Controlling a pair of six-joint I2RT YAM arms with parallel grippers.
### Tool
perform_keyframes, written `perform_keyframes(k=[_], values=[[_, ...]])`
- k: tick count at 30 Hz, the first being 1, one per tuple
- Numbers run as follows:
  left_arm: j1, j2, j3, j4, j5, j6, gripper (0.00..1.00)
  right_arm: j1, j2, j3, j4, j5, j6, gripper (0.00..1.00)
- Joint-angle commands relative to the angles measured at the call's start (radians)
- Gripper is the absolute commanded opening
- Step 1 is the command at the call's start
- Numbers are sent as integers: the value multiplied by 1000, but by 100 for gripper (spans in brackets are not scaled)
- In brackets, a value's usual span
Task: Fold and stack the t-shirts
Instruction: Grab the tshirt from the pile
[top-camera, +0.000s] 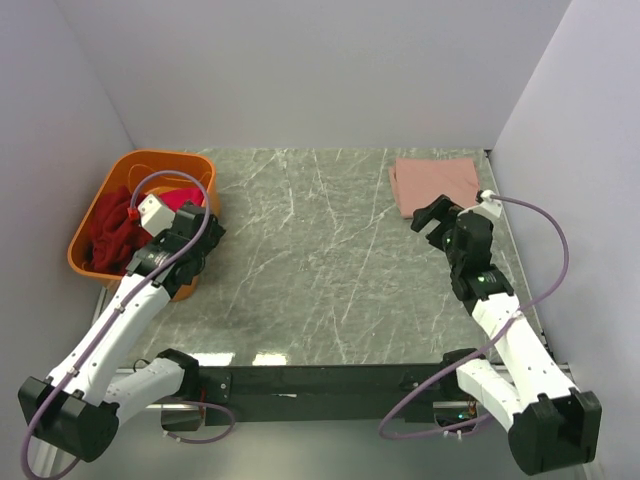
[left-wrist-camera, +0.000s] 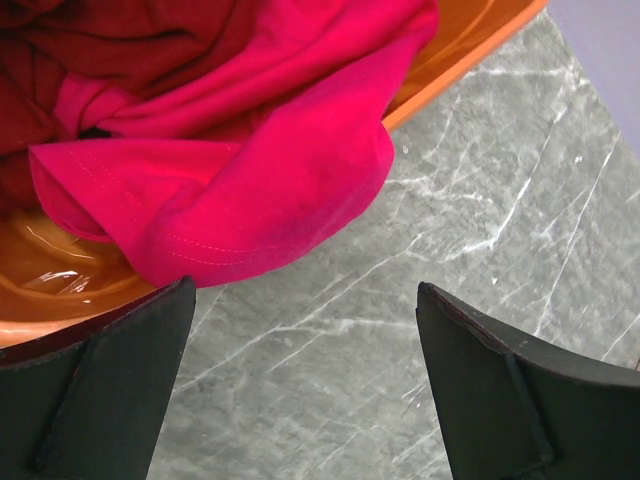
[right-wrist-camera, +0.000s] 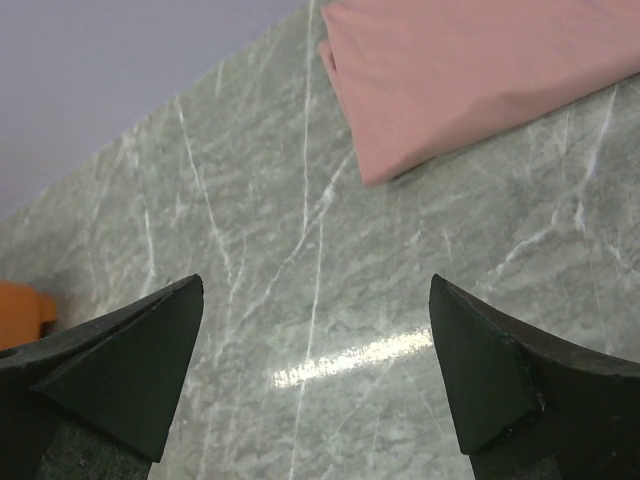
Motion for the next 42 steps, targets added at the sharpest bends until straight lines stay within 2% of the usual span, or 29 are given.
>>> perform_keyframes(k=[1, 2, 4, 8, 15, 19, 23, 27, 28, 30, 33, 34, 38, 42], values=[[18, 38, 11, -80, -71, -44, 99, -3, 34, 87, -30, -12, -35, 100], [24, 46, 17, -136, -99, -77, 99, -3, 39, 90, -32, -12, -35, 100], [33, 58, 34, -147, -134, -125, 99, -3, 48, 76, -6, -20, -32, 100], [62, 66, 32, -11, -113, -47, 99, -3, 69, 93, -15, -46, -46, 99], [145, 165, 72, 15, -45, -4, 99, -3, 72, 91, -44, 28, -55, 99], [159, 196, 71, 22, -30, -10, 85, -3, 69, 94, -47, 37, -60, 99], [167, 236, 91, -24, -62, -47, 78, -3, 69, 93, -51, 54, -61, 99], [170, 276, 118, -49, -81, -69, 64, -3, 66, 95, -56, 61, -64, 99], [170, 279, 121, -43, -78, -66, 56, -3, 65, 94, -55, 61, -64, 99], [170, 280, 120, -22, -67, -53, 48, -3, 63, 93, -56, 67, -66, 99], [170, 279, 120, 0, -59, -38, 16, -3, 55, 93, -62, 77, -66, 99], [170, 277, 126, 0, -62, -38, 1, -3, 55, 94, -64, 78, -66, 99], [168, 256, 131, 60, -50, 23, 1, -3, 43, 91, -64, 81, -67, 99], [167, 169, 102, 196, 5, 156, 1, -3, 32, 90, -70, 93, -69, 99]])
